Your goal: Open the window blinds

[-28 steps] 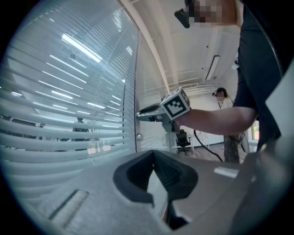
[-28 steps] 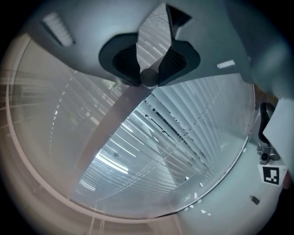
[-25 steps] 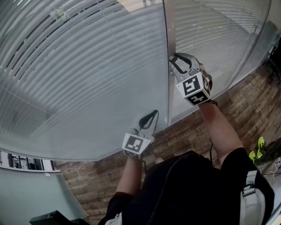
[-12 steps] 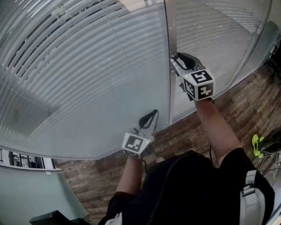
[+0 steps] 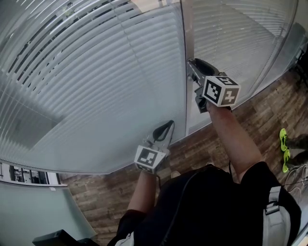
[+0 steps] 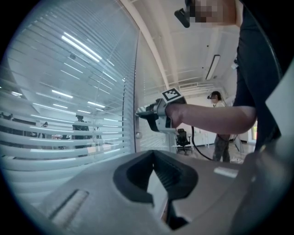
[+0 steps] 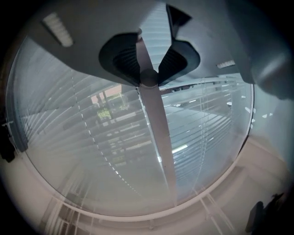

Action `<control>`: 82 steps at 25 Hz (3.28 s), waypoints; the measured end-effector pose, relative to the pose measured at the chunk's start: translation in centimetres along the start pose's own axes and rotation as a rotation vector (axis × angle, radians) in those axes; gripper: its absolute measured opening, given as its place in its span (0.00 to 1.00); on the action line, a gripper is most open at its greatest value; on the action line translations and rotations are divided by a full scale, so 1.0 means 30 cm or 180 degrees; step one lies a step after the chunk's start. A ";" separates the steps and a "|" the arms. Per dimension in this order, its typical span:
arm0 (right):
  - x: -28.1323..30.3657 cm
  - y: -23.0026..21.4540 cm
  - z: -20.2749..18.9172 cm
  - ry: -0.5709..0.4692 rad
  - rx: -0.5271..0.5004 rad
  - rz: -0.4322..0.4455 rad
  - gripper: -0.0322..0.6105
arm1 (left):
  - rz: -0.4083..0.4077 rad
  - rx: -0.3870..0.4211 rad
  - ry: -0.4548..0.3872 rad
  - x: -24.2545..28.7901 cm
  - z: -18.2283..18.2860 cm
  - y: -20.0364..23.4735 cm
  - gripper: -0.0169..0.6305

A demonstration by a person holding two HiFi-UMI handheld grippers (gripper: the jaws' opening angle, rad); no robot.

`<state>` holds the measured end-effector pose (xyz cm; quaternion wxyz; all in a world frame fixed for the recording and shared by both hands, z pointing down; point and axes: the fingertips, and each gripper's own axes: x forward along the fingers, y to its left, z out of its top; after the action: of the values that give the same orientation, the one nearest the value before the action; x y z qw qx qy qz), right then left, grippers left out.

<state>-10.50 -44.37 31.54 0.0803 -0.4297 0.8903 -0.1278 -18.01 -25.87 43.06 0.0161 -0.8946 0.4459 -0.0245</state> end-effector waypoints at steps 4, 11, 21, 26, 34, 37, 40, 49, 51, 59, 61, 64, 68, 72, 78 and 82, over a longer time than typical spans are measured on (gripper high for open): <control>0.002 -0.001 0.001 -0.0046 0.0222 -0.0037 0.25 | -0.0013 0.0001 0.0001 0.005 -0.003 0.001 0.03; -0.003 -0.008 0.002 -0.0086 0.0490 -0.0052 0.25 | -0.0040 -0.0045 0.0016 0.011 -0.007 -0.002 0.03; -0.005 -0.006 0.001 -0.0107 0.0479 -0.0049 0.25 | -0.0014 -0.0007 -0.0001 0.010 -0.006 0.005 0.03; -0.003 -0.007 0.001 -0.0107 0.0466 -0.0039 0.25 | -0.0007 -0.0006 0.0015 0.008 -0.013 0.008 0.03; 0.003 0.008 0.006 -0.0098 0.0383 0.0075 0.30 | 0.0025 0.0006 -0.0015 0.003 -0.004 0.016 0.03; -0.001 0.020 0.009 -0.0104 0.0312 0.0136 0.33 | 0.0022 0.0017 -0.0006 0.003 -0.004 0.018 0.03; -0.012 0.024 0.011 -0.0106 0.0229 0.0182 0.34 | 0.0038 0.0005 -0.0049 0.008 0.011 0.018 0.03; -0.102 0.009 0.001 -0.0089 -0.0611 0.0270 0.34 | -0.0038 0.0000 -0.0047 0.053 0.028 -0.006 0.03; -0.136 0.004 0.001 -0.0134 -0.0728 0.0329 0.34 | -0.0066 -0.0003 -0.0045 0.069 0.026 -0.016 0.03; -0.328 0.062 -0.050 -0.0238 -0.1410 0.0854 0.20 | -0.0173 -0.0004 -0.0051 0.121 0.087 -0.064 0.03; -0.386 0.077 -0.075 -0.0238 -0.1466 0.0981 0.17 | -0.0206 -0.0019 -0.0097 0.127 0.112 -0.081 0.03; -0.463 0.095 -0.136 -0.0176 -0.1537 0.1148 0.09 | -0.0204 -0.0016 -0.0083 0.139 0.113 -0.089 0.03; -0.553 0.086 -0.219 -0.0103 -0.1459 0.1263 0.07 | -0.0236 -0.0084 -0.0042 0.147 0.088 -0.104 0.03; -0.615 0.045 -0.260 -0.0023 -0.1406 0.1263 0.06 | -0.0343 -0.0176 -0.0027 0.148 0.069 -0.140 0.03; -0.660 -0.054 -0.271 0.0034 -0.1248 0.1140 0.06 | -0.0369 -0.0136 0.0046 0.180 0.047 -0.172 0.03; -0.688 -0.106 -0.256 -0.0007 -0.1170 0.1117 0.06 | -0.0451 0.0003 0.0033 0.231 0.061 -0.203 0.03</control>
<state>2.67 -28.85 40.51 0.0227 -0.2761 0.9594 0.0525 -8.89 -27.72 41.76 0.0124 -0.9237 0.3816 -0.0305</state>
